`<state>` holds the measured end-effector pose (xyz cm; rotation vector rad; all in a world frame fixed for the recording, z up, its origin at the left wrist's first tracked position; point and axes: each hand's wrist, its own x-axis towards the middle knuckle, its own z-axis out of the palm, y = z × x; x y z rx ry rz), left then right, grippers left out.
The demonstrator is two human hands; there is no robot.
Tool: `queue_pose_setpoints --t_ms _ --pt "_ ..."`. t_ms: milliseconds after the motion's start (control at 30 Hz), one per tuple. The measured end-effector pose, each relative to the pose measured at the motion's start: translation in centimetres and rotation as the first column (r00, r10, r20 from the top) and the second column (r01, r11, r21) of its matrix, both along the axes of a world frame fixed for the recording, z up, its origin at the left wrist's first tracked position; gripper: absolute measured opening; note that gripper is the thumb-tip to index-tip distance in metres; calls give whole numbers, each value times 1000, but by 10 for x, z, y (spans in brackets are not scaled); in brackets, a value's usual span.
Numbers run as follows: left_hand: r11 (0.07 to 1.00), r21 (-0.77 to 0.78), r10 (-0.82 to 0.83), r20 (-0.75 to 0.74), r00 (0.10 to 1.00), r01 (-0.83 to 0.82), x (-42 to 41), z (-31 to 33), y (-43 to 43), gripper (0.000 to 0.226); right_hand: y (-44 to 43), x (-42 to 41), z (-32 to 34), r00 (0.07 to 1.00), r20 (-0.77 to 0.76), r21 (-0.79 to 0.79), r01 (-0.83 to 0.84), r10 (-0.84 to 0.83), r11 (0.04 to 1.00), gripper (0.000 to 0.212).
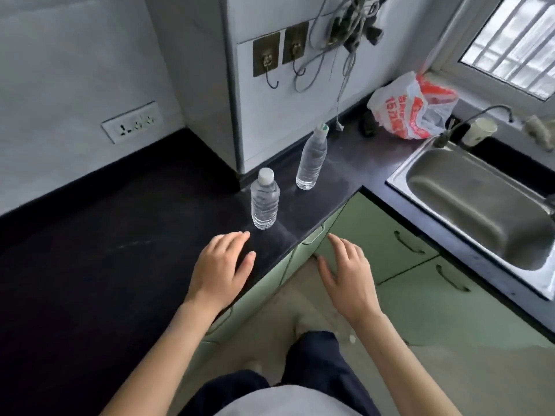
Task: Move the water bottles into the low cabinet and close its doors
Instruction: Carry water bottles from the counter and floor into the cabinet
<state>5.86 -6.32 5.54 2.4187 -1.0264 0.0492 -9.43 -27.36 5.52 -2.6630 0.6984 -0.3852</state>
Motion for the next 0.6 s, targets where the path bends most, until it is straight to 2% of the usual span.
queue_pose_setpoints --t_ms 167,267,333,500,600 --pt "983 110 150 -38 988 -145 4 -31 -39 56 -66 46 -26 988 -77 14 -133 134 991 50" --pt "931 247 288 -53 956 -267 5 -40 -67 63 -117 71 -38 969 -144 74 -192 201 979 51" --pt "899 268 374 -58 925 -347 6 -39 -87 65 -150 87 -41 954 -180 88 -229 241 970 53" --pt "787 317 593 -148 792 -530 19 -46 -125 70 -210 141 -44 916 -225 93 -320 333 943 56" --pt "702 382 704 -247 666 -601 28 -56 -141 87 -230 168 -49 904 -248 212 -299 347 930 63"
